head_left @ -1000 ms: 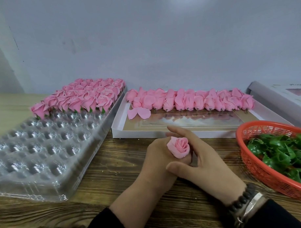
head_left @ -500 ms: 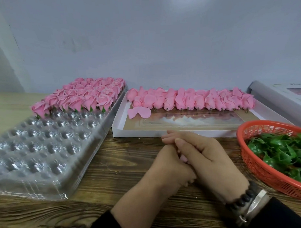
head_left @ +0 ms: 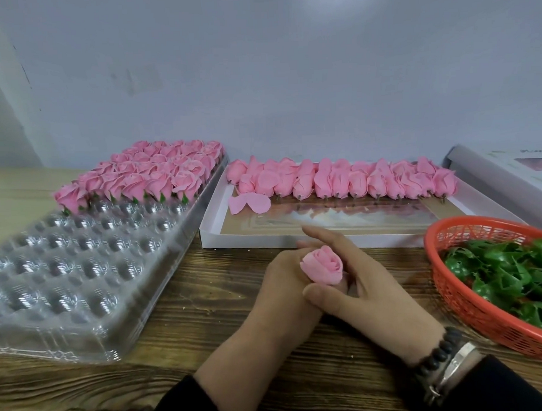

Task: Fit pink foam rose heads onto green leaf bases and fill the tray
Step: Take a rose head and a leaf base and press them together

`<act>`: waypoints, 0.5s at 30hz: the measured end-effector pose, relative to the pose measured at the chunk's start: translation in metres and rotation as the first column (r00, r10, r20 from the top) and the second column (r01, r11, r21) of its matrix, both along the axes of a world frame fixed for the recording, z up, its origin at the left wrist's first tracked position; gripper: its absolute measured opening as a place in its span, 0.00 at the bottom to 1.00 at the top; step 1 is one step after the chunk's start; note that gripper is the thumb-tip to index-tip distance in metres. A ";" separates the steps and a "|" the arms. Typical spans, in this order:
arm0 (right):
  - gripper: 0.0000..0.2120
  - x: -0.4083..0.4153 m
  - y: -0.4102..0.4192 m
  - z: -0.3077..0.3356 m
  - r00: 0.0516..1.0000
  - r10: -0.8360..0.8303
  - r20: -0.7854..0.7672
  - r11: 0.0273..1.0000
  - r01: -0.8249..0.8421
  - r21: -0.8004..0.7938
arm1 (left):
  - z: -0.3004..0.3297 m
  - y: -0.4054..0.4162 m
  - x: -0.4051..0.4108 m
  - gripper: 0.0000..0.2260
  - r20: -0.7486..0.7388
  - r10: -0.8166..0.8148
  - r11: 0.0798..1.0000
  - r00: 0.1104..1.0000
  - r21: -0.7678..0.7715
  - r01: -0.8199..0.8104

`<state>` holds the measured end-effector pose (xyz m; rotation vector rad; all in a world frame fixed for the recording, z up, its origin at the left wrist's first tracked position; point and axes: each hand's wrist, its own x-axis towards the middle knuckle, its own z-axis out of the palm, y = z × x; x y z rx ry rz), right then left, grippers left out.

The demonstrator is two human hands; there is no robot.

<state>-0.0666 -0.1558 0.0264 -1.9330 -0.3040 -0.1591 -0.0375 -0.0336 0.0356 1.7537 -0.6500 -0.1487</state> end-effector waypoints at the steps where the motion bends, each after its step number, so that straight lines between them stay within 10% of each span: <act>1: 0.33 0.000 0.001 -0.001 1.000 -0.001 0.011 1.000 0.000 0.026 | -0.002 0.000 0.003 0.06 0.015 0.056 0.998 0.998 0.003 -0.056; 10: 0.14 -0.001 0.019 -0.004 0.965 -0.211 0.154 0.967 0.184 0.174 | -0.017 -0.015 -0.001 0.11 0.356 0.124 0.940 0.926 0.257 -0.225; 15: 0.11 0.002 0.012 0.002 0.976 -0.143 0.161 0.989 0.149 -0.024 | -0.013 -0.019 -0.002 0.09 0.155 0.078 0.977 0.985 0.187 -0.106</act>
